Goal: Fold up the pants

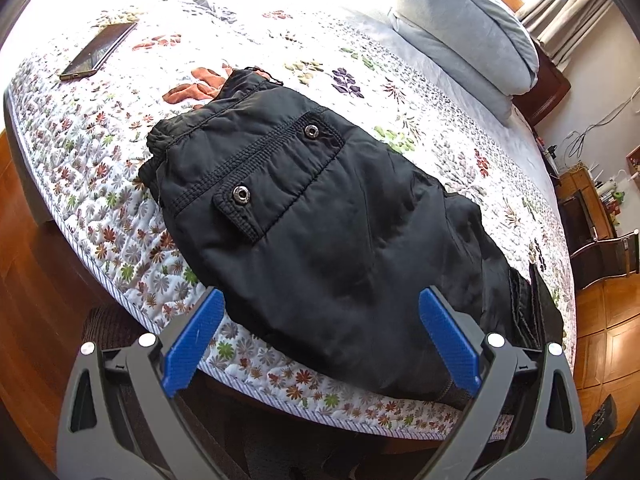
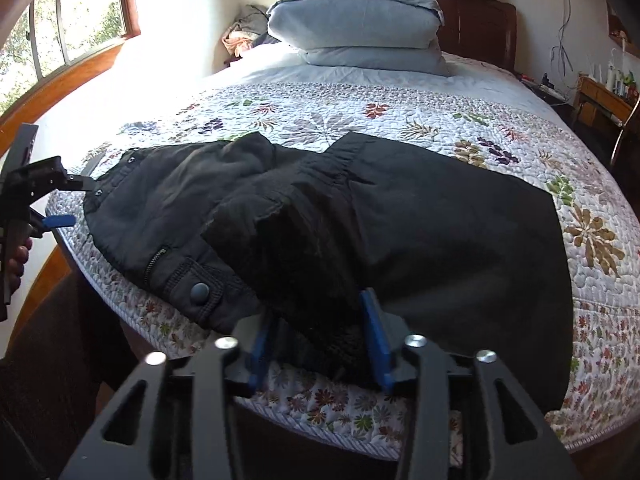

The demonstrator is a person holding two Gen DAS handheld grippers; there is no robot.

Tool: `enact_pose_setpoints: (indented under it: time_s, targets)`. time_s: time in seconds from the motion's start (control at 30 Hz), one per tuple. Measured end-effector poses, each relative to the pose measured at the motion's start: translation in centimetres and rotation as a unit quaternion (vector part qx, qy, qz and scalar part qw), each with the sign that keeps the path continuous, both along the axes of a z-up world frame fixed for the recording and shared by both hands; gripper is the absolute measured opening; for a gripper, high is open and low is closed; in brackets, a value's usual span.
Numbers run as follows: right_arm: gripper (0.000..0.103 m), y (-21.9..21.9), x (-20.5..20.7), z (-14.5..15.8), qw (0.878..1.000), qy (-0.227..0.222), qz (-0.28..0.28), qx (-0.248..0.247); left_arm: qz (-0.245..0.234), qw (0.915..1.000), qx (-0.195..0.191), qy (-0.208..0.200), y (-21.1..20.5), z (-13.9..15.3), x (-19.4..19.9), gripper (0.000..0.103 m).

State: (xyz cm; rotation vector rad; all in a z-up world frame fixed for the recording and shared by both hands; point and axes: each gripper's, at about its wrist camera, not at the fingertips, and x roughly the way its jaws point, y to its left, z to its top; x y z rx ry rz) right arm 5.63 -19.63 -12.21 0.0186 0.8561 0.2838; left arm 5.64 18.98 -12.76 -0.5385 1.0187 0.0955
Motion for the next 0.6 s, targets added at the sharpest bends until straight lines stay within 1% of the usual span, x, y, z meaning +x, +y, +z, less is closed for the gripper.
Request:
enact_pose_setpoints:
  time_s: [0.07,0.1,0.17,0.2,0.27,0.37,0.4,0.43,0.47,0.5,0.57,0.6]
  targets:
    - [0.063,0.6,-0.9,1.2,1.000,-0.017,0.023,0.012,0.002,0.9999,0.002,-0.010,0.1,0.5,0.0,0.098]
    - [0.064,1.0,-1.2,1.8,0.999,-0.026,0.031,0.010,0.003,0.9999,0.004,-0.013,0.2,0.7,0.0,0.098]
    - [0.064,1.8,-1.7,2.6,0.998,-0.048,0.039,-0.011,0.004,0.9999,0.004,-0.016,0.3,0.8,-0.1,0.098]
    - [0.064,2.3,-1.6,2.6,0.997,-0.048,0.050,-0.019,0.005,0.9999,0.002,-0.015,0.4,0.7,-0.1,0.098]
    - [0.064,2.8,-1.1,2.2,0.997,-0.046,0.048,-0.031,0.010,0.9999,-0.008,-0.010,0.7,0.4,-0.2,0.098]
    - [0.061,2.9,0.1,1.1,0.999,-0.029,0.036,-0.026,0.014,0.9997,-0.016,-0.008,1.0,0.2,-0.6,0.098]
    - [0.054,2.8,0.4,0.7,0.999,-0.026,0.029,-0.028,0.015,0.9998,-0.013,-0.008,1.1,0.2,-0.7,0.098]
    - [0.044,2.8,0.8,0.4,0.999,-0.021,0.023,-0.032,0.016,0.9998,-0.010,-0.008,1.3,0.2,-0.7,0.098]
    - [0.044,2.6,1.0,0.1,0.999,-0.019,0.017,-0.035,0.018,0.9998,-0.007,-0.009,1.5,0.3,-0.8,0.098]
    - [0.042,2.5,1.2,-0.1,0.999,-0.020,0.012,-0.037,0.021,0.9997,-0.005,-0.009,1.7,0.3,-0.9,0.098]
    - [0.035,2.4,1.5,-0.4,0.999,-0.012,0.013,-0.036,0.028,0.9995,-0.005,-0.010,2.3,0.3,-1.0,0.098]
    - [0.031,2.4,1.5,-0.4,0.999,-0.014,0.013,-0.036,0.032,0.9994,-0.008,-0.010,2.7,0.3,-1.1,0.098]
